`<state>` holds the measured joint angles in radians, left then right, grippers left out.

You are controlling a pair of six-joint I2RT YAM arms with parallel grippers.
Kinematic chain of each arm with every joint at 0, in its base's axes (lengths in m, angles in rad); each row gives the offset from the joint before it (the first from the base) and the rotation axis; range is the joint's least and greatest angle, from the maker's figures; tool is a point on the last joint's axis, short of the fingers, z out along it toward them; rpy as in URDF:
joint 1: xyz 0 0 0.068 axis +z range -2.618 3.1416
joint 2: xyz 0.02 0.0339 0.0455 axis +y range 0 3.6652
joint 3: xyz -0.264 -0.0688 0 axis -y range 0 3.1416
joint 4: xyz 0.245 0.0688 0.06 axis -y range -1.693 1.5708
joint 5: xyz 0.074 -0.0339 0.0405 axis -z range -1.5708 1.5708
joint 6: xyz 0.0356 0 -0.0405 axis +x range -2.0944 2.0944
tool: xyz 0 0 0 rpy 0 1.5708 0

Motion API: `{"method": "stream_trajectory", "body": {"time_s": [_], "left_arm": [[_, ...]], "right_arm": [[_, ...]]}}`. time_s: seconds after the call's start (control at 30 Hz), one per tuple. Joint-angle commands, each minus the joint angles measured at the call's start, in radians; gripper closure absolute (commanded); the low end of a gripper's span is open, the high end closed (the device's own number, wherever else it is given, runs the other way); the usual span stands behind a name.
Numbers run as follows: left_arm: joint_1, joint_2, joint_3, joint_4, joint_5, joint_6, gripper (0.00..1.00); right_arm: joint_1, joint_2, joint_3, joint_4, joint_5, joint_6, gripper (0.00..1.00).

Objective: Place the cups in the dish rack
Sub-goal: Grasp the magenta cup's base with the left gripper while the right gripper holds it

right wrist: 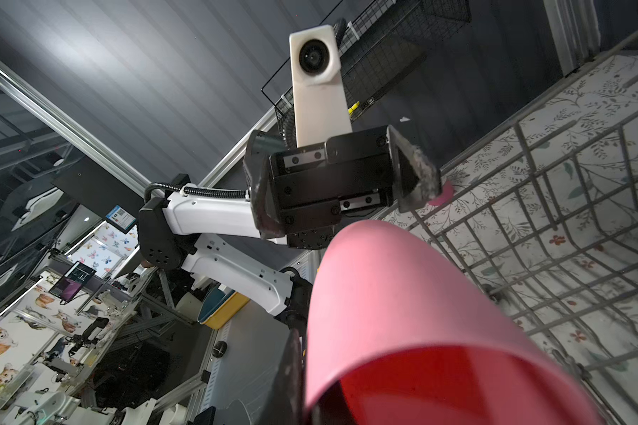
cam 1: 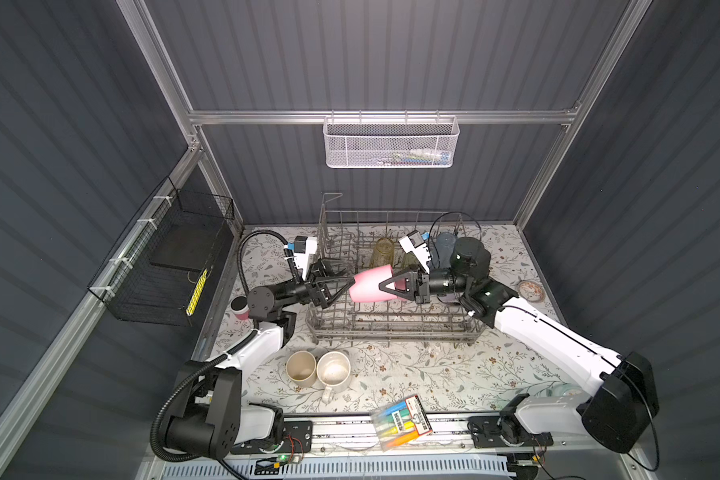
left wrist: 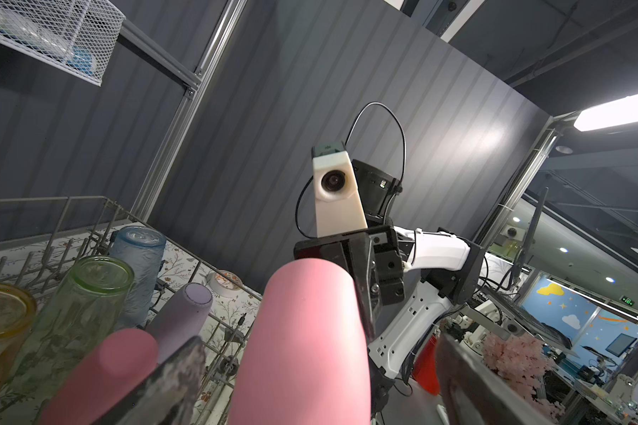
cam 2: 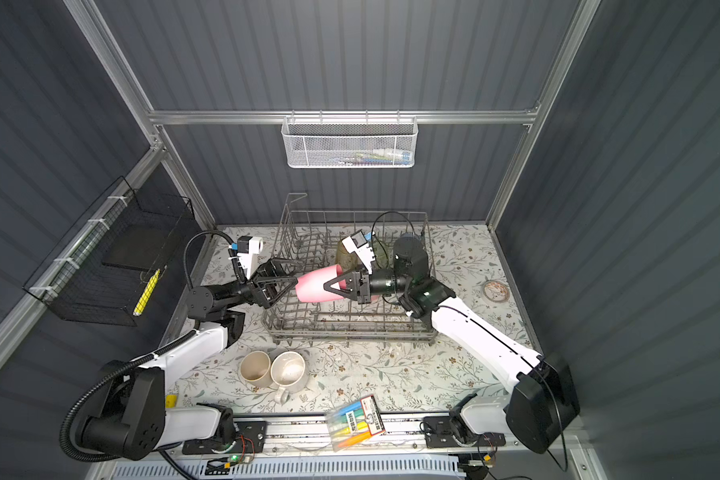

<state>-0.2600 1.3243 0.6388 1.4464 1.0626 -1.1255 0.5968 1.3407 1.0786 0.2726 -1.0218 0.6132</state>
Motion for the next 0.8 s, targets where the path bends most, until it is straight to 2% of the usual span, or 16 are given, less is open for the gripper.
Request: {"method": "stream_trajectory", "body": {"time_s": [0.0, 0.4, 0.77], "left_arm": [[-0.017, -0.014, 0.030, -0.060, 0.031, 0.073, 0.03], [-0.066, -0.111, 0.048, -0.413, 0.023, 0.331, 0.07], [-0.070, -0.114, 0.044, -0.412, 0.019, 0.334, 0.09]], "right_arm": [[-0.002, 0.008, 0.042, 0.102, -0.004, 0.044, 1.00], [-0.005, 0.061, 0.082, 0.140, -0.019, 0.088, 1.00], [-0.004, 0.072, 0.067, 0.152, -0.032, 0.107, 1.00]]}}
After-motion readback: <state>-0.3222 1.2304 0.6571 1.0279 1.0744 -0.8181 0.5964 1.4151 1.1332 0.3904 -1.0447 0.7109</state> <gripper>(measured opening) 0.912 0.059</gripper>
